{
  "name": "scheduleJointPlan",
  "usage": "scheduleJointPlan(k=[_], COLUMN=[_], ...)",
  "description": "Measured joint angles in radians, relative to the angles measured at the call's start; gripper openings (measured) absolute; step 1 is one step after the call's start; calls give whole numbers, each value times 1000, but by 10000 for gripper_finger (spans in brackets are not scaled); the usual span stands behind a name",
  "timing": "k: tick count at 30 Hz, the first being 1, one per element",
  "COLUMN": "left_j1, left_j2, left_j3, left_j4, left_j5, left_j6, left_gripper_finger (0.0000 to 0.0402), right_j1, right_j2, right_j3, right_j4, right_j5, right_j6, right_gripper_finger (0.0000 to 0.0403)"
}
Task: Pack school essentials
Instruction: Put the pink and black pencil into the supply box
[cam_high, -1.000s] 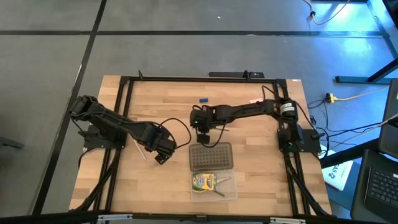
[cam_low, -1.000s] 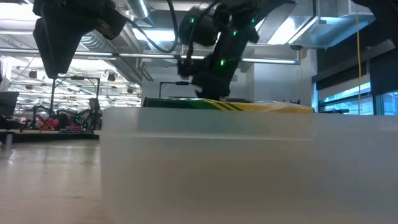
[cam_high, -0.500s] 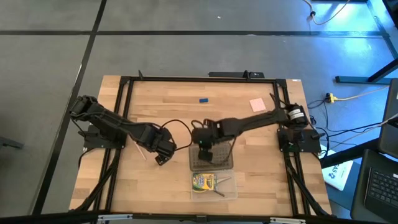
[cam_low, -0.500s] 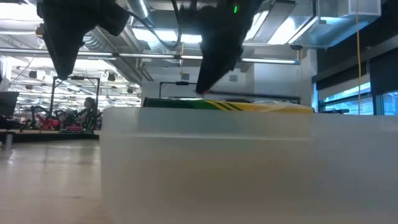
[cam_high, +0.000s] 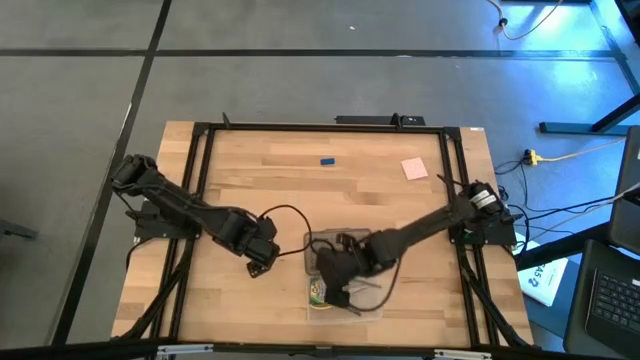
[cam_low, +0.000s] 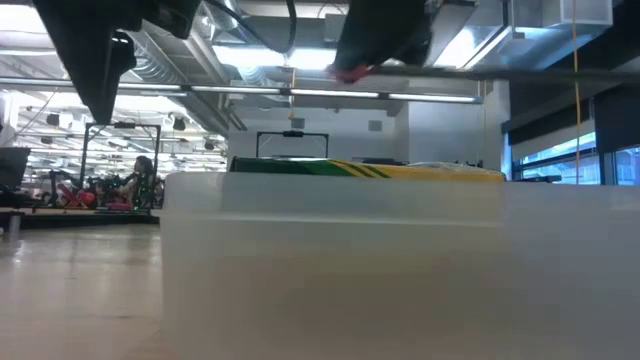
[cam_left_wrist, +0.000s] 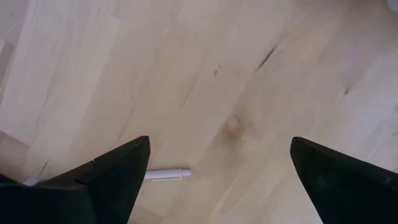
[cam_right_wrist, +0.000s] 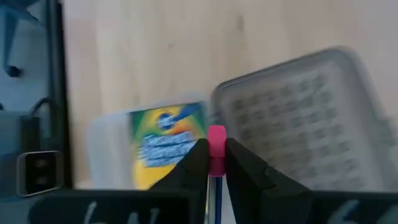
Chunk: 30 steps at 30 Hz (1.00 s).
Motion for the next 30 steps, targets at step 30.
scheduleJointPlan(k=[30], left_j1=[-200], left_j2=[0], left_j3=[0], left_j4=[251], left_j5=[-61], left_j6=[120], left_gripper_finger=[382], right_j1=[110], right_j2=[132], right_j3=[-1], right_j4=[250], right_j5=[45], right_j6=[20], right_gripper_finger=[47])
